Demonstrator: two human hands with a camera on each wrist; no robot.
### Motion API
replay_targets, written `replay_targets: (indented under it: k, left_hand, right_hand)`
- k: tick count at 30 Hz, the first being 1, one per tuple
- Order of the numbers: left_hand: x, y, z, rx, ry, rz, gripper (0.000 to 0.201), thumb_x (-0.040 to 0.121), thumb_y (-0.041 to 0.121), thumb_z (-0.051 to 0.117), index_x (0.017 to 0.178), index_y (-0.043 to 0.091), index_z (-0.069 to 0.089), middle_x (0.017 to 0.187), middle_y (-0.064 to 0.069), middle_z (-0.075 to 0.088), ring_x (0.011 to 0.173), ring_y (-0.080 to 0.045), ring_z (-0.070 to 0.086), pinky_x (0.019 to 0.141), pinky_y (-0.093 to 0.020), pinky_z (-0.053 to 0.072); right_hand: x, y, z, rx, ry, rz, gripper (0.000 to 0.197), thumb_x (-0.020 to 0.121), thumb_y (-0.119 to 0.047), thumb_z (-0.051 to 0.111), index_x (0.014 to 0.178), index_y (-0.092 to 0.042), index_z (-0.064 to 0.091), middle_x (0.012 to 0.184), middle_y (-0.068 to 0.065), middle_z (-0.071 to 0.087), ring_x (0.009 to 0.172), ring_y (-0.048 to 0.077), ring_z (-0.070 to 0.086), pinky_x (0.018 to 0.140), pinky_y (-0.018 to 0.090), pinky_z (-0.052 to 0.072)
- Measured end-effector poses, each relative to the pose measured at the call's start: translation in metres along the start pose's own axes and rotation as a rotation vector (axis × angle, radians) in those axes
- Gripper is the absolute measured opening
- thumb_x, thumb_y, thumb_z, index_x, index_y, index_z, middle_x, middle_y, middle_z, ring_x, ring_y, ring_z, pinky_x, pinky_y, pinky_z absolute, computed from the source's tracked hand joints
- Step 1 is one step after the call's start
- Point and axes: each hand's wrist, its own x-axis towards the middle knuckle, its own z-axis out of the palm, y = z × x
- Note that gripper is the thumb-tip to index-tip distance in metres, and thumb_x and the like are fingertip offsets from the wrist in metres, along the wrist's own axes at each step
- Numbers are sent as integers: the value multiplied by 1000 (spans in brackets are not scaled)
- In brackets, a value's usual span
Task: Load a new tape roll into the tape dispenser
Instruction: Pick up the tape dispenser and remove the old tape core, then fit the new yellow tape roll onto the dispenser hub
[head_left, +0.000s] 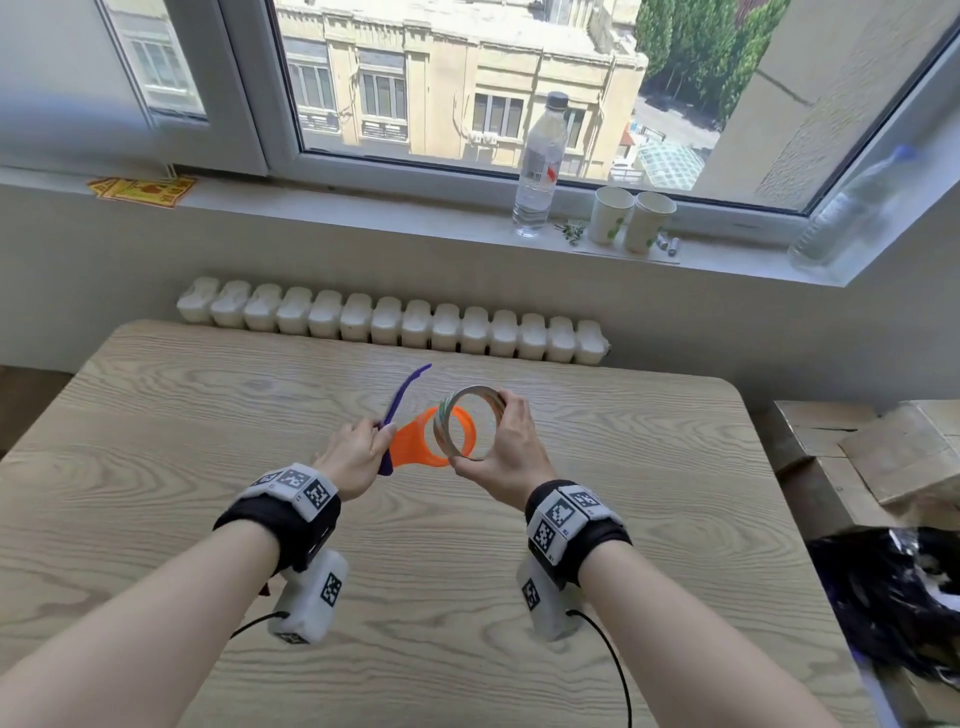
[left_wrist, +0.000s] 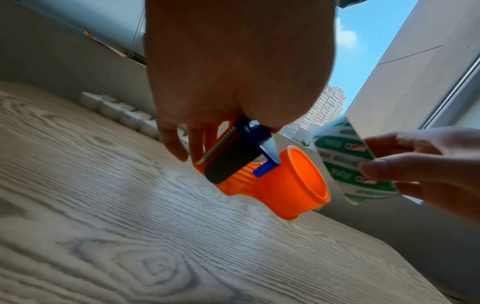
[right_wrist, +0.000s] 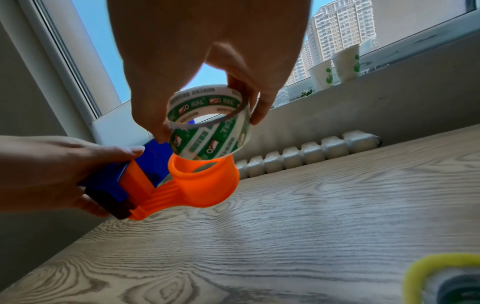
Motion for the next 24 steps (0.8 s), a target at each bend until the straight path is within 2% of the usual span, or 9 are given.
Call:
replay_targets:
  k: [3,7,9,11,13,16,19,22,24]
  left_hand:
    - [0,-11,-5,-34,7,-14,43,95,43,31,114,11,53,113,-21,61,111,-39,53,97,-49,39]
    - [-2,-30,-7,-108,41,-47,42,96,37,31,113,5,51,111,-23,61,108,-40,54,95,-49,40]
    - [-3,-39,-6,-137,41,-49,36,97,33,32,105,4,52,99,-21,62,100,-39,56,89,-45,41]
    - [-2,-49,-6,-131,38,-67,27,98,30,32,87,14,51,78,-10,58,89,-36,55,78,-40,39]
    - [0,-58,-4,-138,42,-83,29,98,33,31,75,21,45,69,-4,53,84,-38,56,76,-43,39]
    - [-2,-67,-2,-153,6,-75,36,96,39,29,83,12,49,77,-7,55,80,-32,53,80,-46,40]
    - [-3,-72,2,-168,-22,-40,37,94,41,29,84,13,50,77,-5,55,79,-30,53,81,-46,41]
    - [-3,-73,7,-176,-47,-4,35,96,38,31,86,12,52,74,-3,58,76,-28,54,80,-46,41]
    - [-3,-71,11,-171,-59,31,35,98,33,32,90,7,54,77,-8,60,79,-30,55,80,-46,41]
  right_hand:
    - [1,7,5,38,45,28,100,62,-36,79,140,-4,25,136,8,39,130,19,37,112,31,33]
    - [1,24,15,57,47,137,99,61,-31,81,139,-5,26,136,11,38,129,21,36,111,30,31]
    - [-2,35,25,39,16,198,98,61,-29,82,139,-5,27,135,12,37,130,23,35,111,29,30]
    - [-6,44,36,8,-32,263,98,60,-28,82,138,-4,27,136,13,35,131,25,35,111,29,29]
    - [-10,51,48,-11,-99,310,97,60,-29,83,136,-5,29,135,12,36,130,25,35,110,29,29]
    - [-17,58,66,-38,-218,347,99,59,-34,85,137,-7,31,136,10,38,131,24,36,111,31,30]
    - [-21,58,81,-58,-287,364,100,60,-35,85,139,-7,29,139,10,37,134,24,33,112,32,29]
    - [-24,56,89,-66,-313,377,98,61,-33,85,138,-5,30,140,12,37,134,26,34,112,32,29]
    - [-25,56,91,-71,-328,380,97,62,-31,84,137,-4,30,139,12,37,134,27,34,111,33,30]
